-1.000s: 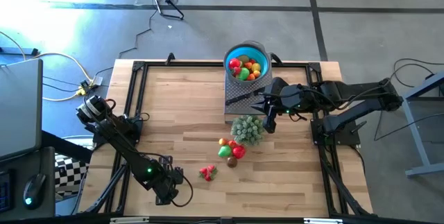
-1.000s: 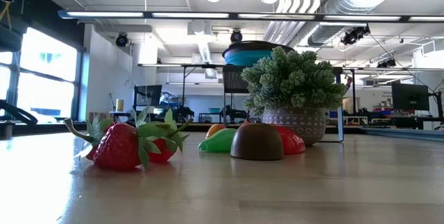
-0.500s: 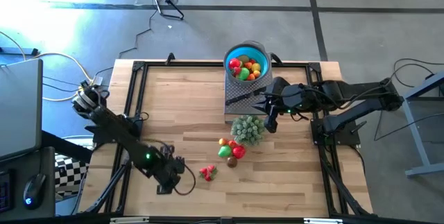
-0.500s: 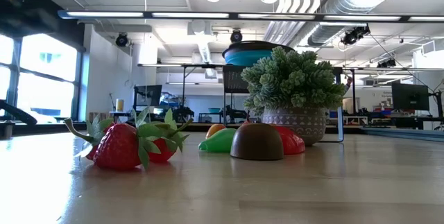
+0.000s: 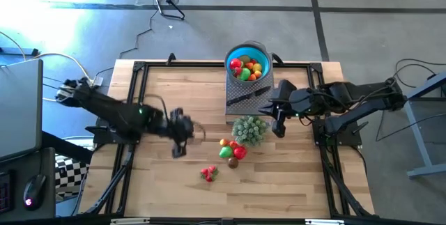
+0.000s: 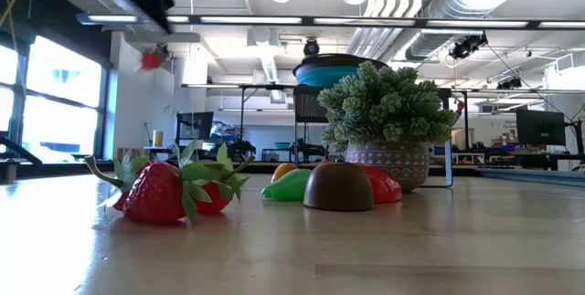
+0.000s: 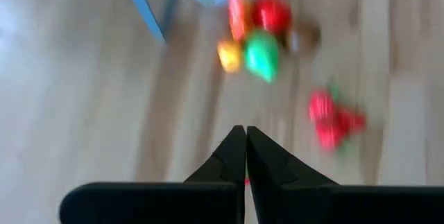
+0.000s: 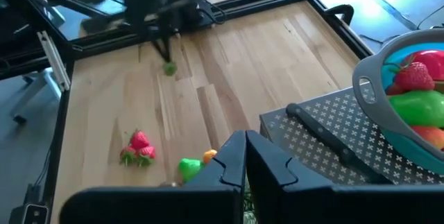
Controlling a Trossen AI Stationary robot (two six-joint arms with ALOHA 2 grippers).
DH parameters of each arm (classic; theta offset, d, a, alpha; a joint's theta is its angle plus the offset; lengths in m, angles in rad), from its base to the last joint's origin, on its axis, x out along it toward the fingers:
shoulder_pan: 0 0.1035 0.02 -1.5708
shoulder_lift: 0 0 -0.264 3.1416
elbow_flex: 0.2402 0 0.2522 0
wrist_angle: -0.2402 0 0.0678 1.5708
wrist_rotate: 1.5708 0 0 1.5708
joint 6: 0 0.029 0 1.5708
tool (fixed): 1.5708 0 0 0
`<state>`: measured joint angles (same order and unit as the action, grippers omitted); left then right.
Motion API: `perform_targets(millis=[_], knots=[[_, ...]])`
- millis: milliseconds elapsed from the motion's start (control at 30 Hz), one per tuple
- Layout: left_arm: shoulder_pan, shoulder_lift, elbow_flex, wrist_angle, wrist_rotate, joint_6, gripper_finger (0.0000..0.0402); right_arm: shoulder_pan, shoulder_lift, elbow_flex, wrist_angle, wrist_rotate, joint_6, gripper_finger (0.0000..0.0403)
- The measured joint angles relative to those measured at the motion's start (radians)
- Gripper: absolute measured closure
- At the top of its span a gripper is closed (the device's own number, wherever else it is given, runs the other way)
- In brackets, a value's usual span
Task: Pick & Place Fruit
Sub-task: Put the red strawberry into the blue strainer bowl
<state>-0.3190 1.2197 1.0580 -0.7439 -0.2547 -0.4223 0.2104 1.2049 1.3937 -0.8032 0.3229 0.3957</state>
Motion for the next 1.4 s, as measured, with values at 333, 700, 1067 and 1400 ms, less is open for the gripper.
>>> perform_targets(millis=[333, 700, 1067, 1400], knots=[[0.292, -0.067, 0.104, 0.256, -0.003, 0.185, 0.0401, -0.003, -0.009, 0.0, -0.017, 0.136, -0.134, 0.0398], [0.51, -0.056, 0.154, 0.492, 0.045, 0.243, 0.0401, -0.018, -0.034, 0.001, -0.039, 0.402, -0.262, 0.0398], [0.638, 0.051, 0.154, 0.535, 0.069, 0.246, 0.0401, -0.121, -0.034, 0.001, -0.04, 0.339, -0.209, 0.0398], [0.773, 0.172, 0.154, 0.793, 0.248, 0.305, 0.0401, -0.23, -0.034, 0.001, -0.037, 0.355, -0.206, 0.0398]])
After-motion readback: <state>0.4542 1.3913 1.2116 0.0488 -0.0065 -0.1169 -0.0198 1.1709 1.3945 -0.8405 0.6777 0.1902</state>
